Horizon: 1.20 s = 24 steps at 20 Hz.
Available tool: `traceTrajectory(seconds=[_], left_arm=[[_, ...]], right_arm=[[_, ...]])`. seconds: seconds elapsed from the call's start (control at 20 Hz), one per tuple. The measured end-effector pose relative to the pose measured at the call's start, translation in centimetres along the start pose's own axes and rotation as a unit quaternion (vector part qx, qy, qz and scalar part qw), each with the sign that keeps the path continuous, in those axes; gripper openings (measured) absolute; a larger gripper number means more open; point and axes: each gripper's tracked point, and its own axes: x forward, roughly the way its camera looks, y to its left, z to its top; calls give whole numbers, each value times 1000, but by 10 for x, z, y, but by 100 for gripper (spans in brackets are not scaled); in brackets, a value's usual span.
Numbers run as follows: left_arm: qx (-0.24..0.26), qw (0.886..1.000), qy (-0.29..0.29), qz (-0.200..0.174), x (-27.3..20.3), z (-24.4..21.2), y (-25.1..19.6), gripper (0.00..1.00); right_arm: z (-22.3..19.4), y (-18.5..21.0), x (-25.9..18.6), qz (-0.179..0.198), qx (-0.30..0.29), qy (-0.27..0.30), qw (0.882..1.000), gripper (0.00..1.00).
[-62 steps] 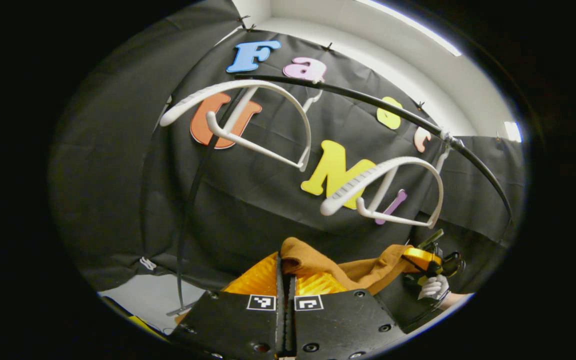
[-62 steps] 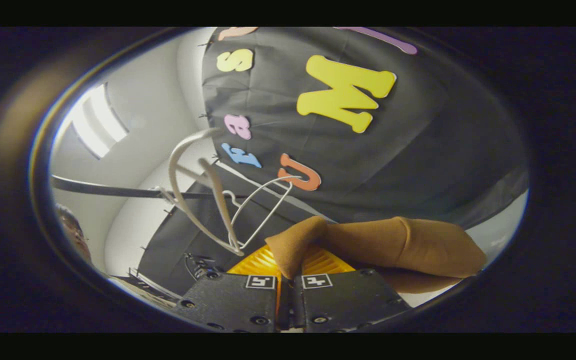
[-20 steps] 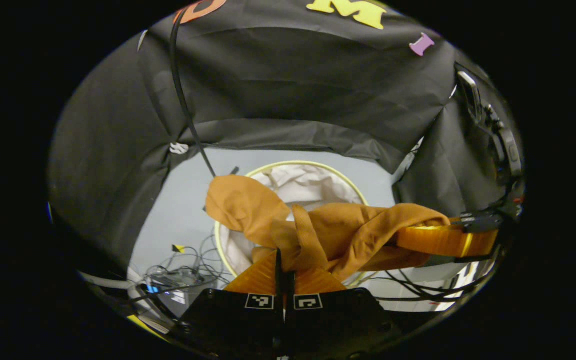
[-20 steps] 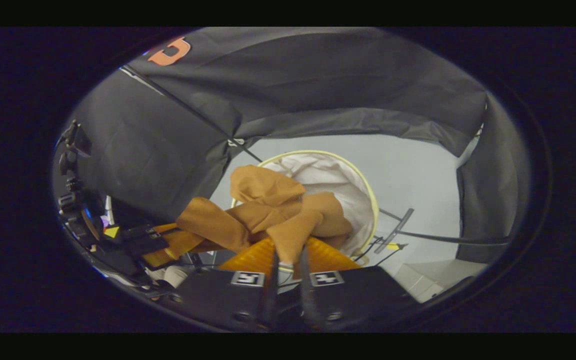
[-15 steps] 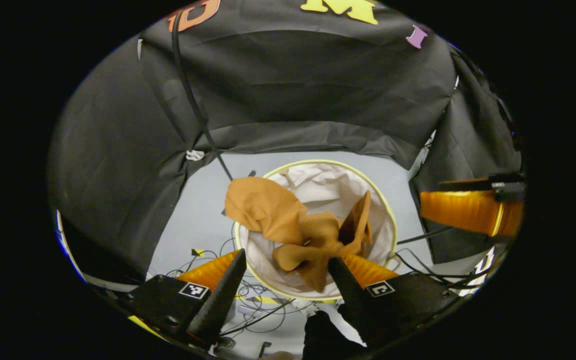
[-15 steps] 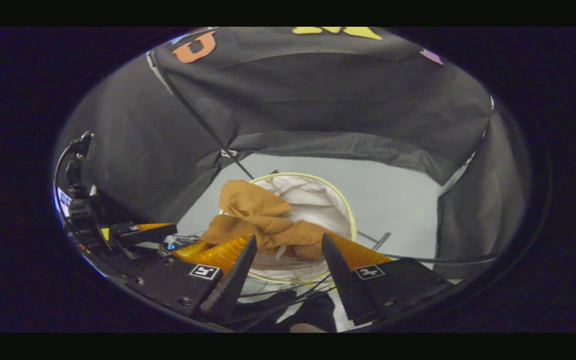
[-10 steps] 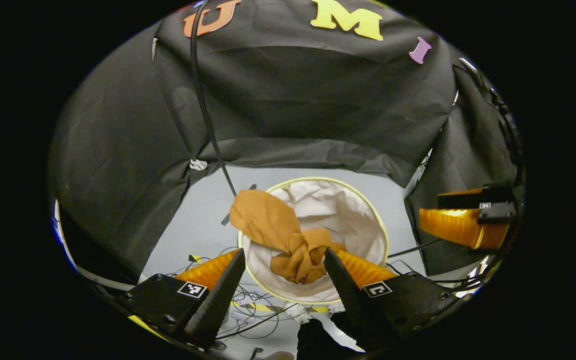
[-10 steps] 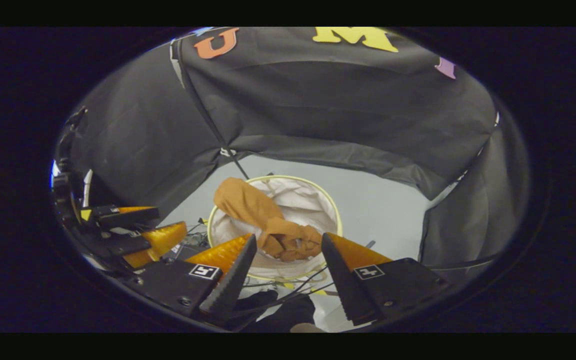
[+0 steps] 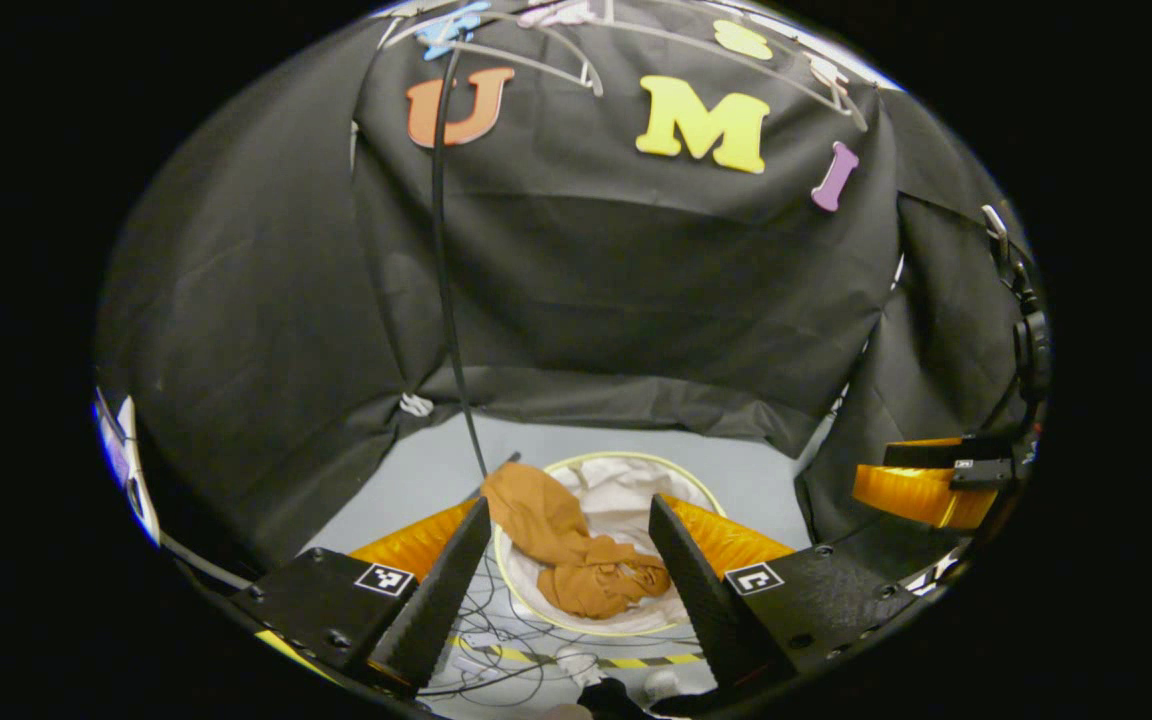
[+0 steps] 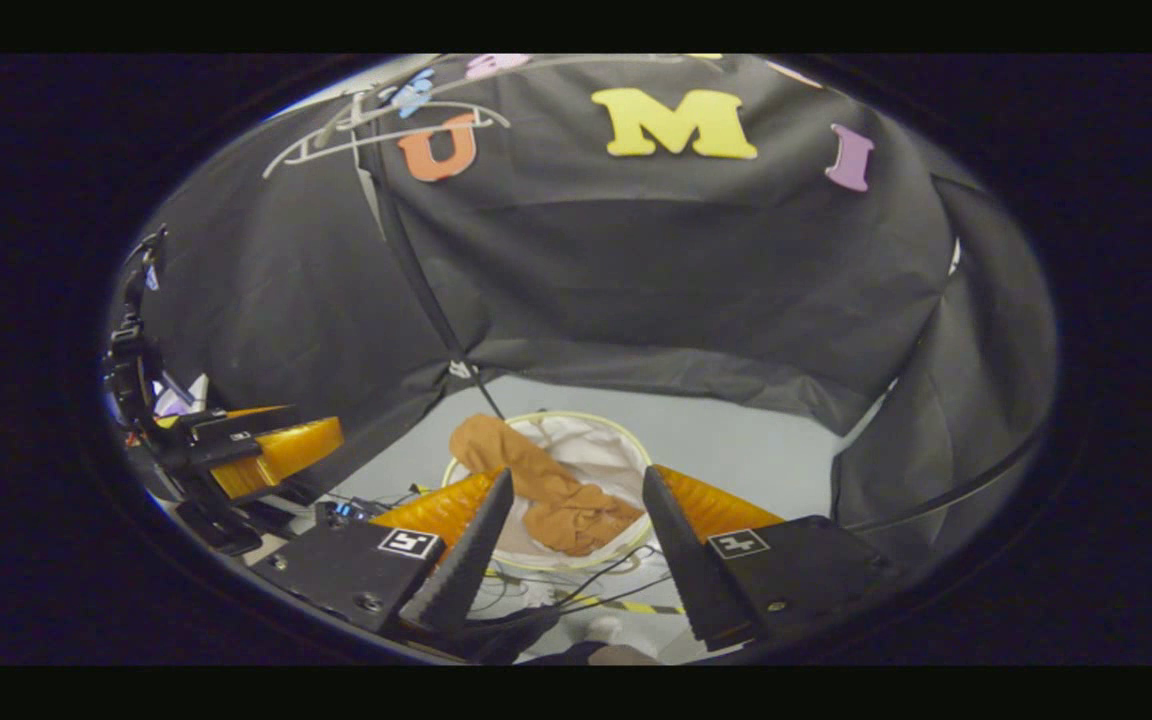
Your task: Grasp the clothes on the hanger with both hands and then place them into the laundry hamper below.
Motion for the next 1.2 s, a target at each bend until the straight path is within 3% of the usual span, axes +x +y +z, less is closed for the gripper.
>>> traceTrajectory(seconds=[0.25, 0.4, 0.45, 0.5, 0.65, 0.8, 0.85, 0.95, 1.2], left_arm=[[15, 994, -105, 37, -83, 66, -20, 97], [18, 984, -163, 61, -148, 97, -33, 92], [23, 981, -179, 73, -169, 105, -35, 96], [31, 976, -194, 89, -190, 113, -35, 98], [20, 967, -233, 103, -242, 129, -39, 96], [-4, 956, -266, 121, -293, 146, -27, 99], [-8, 954, -273, 121, -307, 150, -23, 100], [-11, 952, -282, 121, -325, 155, -15, 100], [9, 944, -295, 147, -358, 161, 19, 100]], right_arm=[[58, -11, -92, 19, -35, -114, 993, 87], [83, -21, -149, 28, -42, -175, 983, 96], [91, -24, -170, 33, -40, -194, 980, 100], [97, -23, -186, 38, -36, -210, 976, 96], [118, -25, -235, 50, -20, -256, 965, 100], [141, -23, -288, 49, -9, -300, 953, 96], [144, -21, -301, 48, -10, -314, 948, 100], [149, -12, -317, 40, -16, -333, 942, 99], [154, 27, -321, 31, -20, -337, 941, 99]])
